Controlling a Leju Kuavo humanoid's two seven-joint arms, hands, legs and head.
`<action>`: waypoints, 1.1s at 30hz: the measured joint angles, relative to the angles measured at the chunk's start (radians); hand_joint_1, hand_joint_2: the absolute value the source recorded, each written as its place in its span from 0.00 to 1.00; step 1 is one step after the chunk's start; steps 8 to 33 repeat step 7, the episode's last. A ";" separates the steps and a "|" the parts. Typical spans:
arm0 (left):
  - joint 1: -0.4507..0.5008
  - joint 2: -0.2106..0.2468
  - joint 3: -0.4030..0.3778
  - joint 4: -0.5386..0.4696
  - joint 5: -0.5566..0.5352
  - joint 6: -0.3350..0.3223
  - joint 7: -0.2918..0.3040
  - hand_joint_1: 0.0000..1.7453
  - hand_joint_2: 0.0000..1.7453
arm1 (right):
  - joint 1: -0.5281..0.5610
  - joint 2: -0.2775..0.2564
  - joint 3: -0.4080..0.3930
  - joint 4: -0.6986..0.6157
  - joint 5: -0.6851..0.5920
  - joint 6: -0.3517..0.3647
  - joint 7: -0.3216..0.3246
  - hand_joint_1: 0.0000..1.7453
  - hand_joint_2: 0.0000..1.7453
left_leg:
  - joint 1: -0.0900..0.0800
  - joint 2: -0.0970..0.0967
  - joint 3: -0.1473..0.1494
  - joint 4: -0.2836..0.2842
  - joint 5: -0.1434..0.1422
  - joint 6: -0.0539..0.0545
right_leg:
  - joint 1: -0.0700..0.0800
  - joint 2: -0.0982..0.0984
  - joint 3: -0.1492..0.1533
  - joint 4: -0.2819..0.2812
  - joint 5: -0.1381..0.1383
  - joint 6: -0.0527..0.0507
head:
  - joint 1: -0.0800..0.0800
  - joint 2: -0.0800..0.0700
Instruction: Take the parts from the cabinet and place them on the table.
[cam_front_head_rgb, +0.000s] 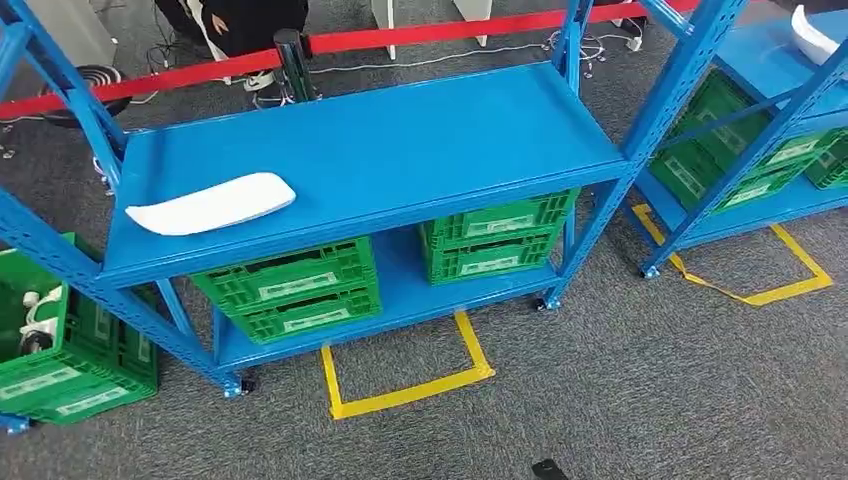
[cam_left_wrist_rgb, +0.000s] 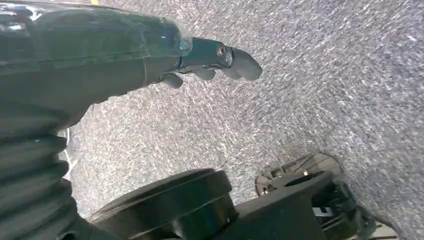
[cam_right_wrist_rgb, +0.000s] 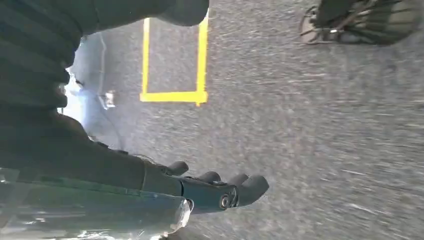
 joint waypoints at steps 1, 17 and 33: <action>0.000 0.000 0.000 0.000 0.000 0.000 0.000 0.00 1.00 | 0.000 0.000 0.000 0.005 0.000 0.001 0.000 0.00 1.00 | 0.000 0.000 0.000 0.000 0.000 0.000 | 0.000 0.000 0.000 0.000 0.000 0.000 | 0.000 0.000; 0.001 0.000 0.000 0.000 0.008 -0.016 0.000 0.00 1.00 | 0.001 0.006 0.000 0.028 -0.045 0.018 -0.003 0.00 1.00 | 0.000 0.001 0.002 0.000 0.000 0.000 | 0.000 0.000 0.002 0.000 0.000 0.001 | 0.000 0.000; 0.001 0.000 0.000 0.000 0.008 -0.016 0.000 0.00 1.00 | 0.001 0.006 0.000 0.028 -0.045 0.018 -0.003 0.00 1.00 | 0.000 0.001 0.002 0.000 0.000 0.000 | 0.000 0.000 0.002 0.000 0.000 0.001 | 0.000 0.000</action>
